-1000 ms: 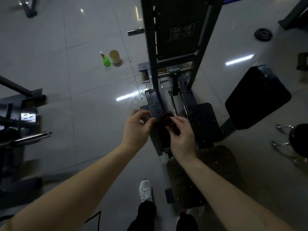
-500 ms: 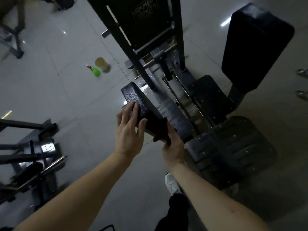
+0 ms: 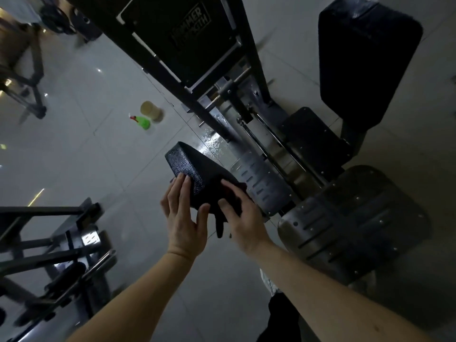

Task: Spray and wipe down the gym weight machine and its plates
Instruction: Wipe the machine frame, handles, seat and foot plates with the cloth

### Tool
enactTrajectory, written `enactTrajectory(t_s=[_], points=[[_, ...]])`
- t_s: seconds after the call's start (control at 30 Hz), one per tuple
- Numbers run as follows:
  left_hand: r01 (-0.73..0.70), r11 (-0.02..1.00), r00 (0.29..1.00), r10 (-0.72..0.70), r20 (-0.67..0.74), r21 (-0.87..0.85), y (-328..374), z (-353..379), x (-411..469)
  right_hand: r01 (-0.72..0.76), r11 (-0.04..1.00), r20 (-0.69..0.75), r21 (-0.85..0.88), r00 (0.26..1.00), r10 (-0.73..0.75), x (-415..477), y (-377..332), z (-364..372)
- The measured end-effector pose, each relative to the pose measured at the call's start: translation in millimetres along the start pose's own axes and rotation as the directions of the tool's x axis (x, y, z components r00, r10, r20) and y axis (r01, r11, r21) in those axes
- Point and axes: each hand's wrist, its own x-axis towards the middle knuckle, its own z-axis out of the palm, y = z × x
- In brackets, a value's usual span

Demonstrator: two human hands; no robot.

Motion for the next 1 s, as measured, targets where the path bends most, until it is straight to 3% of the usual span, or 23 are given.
enactTrajectory(t_s=[0.2,0.4,0.6,0.83,1.0], points=[[0.028,1.000,0.999,-0.028,0.038,0.011,0,-1,2,-0.145,0.986,-0.082,-0.086,0.987,0.138,11,38,-17],[0.057,0.997,0.990,-0.062,0.125,0.049,3,-12,9,-0.244,0.970,-0.183,-0.006,0.954,0.238,4,18,-5],[0.022,0.988,0.958,-0.064,0.280,0.151,10,-45,28,-0.247,0.958,-0.223,-0.148,0.952,0.212,-4,-8,-4],[0.013,0.929,0.864,-0.197,0.463,0.371,29,-63,44,-0.098,0.994,-0.073,-0.046,0.993,0.094,11,-33,-4],[0.033,0.908,0.829,-0.258,0.496,0.418,37,-62,50,-0.301,0.915,-0.052,-0.267,0.953,0.299,27,26,-36]])
